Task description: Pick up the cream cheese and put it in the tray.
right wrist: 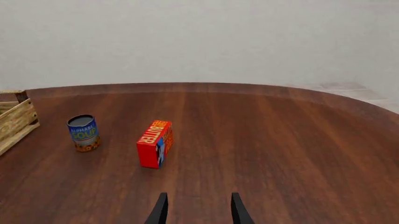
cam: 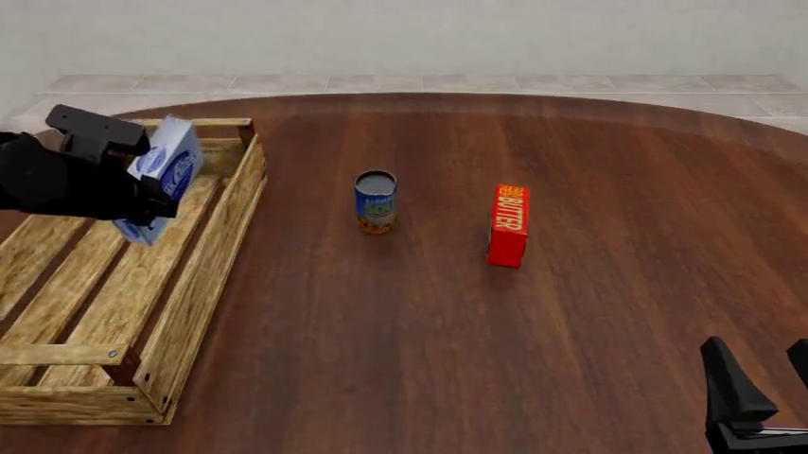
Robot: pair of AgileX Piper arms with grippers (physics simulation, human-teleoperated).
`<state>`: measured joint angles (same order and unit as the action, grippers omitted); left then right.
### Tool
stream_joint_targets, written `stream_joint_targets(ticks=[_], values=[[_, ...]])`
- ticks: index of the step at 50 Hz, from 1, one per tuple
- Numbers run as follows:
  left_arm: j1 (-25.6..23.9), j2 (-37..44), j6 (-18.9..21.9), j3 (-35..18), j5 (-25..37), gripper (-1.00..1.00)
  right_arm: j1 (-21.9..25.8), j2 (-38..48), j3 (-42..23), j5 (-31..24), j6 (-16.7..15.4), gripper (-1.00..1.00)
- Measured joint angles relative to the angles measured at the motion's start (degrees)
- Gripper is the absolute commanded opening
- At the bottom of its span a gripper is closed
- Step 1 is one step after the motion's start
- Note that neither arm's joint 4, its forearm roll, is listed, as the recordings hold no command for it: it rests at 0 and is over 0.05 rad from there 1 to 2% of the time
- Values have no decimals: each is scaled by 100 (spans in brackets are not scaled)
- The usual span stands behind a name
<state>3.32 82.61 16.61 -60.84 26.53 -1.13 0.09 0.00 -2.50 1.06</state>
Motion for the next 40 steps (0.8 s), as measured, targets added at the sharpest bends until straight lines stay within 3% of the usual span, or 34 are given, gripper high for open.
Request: stream_joint_targets(ticks=[40], values=[[871,743,49,288,-645,-100,-2,11,0,15,-12,100]])
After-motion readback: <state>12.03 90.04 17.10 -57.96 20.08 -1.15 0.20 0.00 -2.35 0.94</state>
